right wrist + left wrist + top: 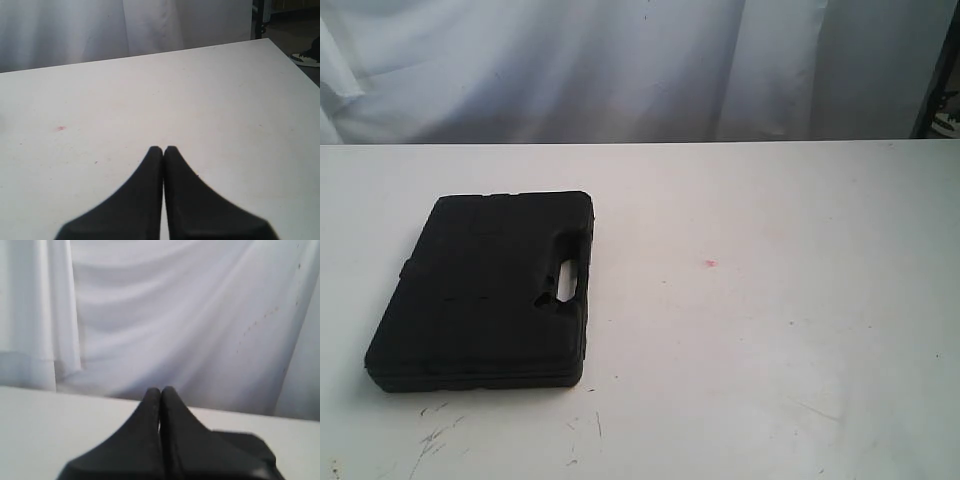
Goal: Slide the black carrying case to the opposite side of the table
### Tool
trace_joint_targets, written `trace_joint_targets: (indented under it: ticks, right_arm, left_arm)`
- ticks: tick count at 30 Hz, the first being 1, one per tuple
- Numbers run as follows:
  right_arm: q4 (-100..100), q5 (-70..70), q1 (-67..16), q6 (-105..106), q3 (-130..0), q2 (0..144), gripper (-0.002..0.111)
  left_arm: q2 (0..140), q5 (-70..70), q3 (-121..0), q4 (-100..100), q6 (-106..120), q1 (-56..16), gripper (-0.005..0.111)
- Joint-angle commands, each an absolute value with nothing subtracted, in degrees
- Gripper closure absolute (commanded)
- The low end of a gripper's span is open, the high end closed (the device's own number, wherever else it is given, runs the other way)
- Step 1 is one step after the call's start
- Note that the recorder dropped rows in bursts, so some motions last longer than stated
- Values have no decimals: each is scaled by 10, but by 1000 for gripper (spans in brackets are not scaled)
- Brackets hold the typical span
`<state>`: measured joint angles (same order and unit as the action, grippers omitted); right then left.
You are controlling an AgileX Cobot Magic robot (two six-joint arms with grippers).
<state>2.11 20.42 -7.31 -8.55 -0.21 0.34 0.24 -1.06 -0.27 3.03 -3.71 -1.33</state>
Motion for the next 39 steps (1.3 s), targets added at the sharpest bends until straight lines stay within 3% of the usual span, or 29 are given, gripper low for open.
trace_joint_targets:
  ticks: [1,12,16,21,26,32,39]
  right_arm:
    - [20,201,-69,-85,0,0,108]
    - [20,201,-69,-85,0,0,108]
    - [20,201,-69,-85,0,0,108]
    - [20,201,-69,-85,0,0,108]
    - [20,201,-69,-85,0,0,108]
    - [20,201,-69,-85,0,0,108]
    - [20,201,-69,-85,0,0,108]
  left_arm:
    - [0,-92,0,28,-40,-16,107]
    - [0,-126,0,28,-62,-16,107]
    - [16,-57,-62,28,-89,-16,107]
    - [200,100,-258,28,-89,-16,107]
    - [412,349,-396,55,-77,-16,107]
    - [523,360,-407,58,-68,-16,107]
    - [555,349,-407,68,-69,-16,107]
